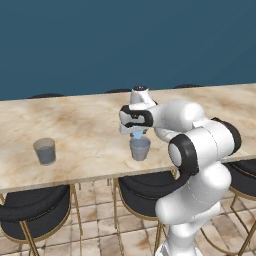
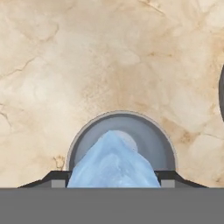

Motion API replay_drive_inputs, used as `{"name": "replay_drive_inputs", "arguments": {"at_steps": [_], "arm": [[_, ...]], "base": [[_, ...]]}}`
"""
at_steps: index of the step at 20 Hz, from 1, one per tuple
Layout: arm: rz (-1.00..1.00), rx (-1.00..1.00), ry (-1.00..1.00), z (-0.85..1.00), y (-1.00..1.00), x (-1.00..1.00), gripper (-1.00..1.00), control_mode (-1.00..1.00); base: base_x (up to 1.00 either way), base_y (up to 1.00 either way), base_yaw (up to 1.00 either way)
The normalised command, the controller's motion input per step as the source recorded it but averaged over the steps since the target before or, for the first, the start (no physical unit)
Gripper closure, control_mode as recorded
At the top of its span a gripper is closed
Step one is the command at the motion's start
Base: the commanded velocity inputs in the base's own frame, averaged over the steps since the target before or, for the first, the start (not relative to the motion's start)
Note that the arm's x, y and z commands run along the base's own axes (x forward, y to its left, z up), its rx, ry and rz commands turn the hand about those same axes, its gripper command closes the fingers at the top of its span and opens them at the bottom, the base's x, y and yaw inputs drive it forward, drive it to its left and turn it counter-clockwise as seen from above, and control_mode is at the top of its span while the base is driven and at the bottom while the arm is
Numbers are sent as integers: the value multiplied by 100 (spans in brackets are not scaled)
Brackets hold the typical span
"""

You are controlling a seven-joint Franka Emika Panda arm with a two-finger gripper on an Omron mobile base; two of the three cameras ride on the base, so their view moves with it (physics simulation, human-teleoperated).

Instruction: There are four ice cubes in the ice bowl. Place two ice cubes in each glass of water.

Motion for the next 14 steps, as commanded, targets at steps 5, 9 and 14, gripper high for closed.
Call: {"name": "replay_drive_inputs", "arguments": {"at_steps": [5,9,14], "arm": [[0,0,2,-46,1,0,100,-100],[0,0,0,-38,0,0,100,-100],[0,0,0,-15,0,4,100,-100]], "base": [[0,0,0],[0,0,0],[0,0,0]]}}
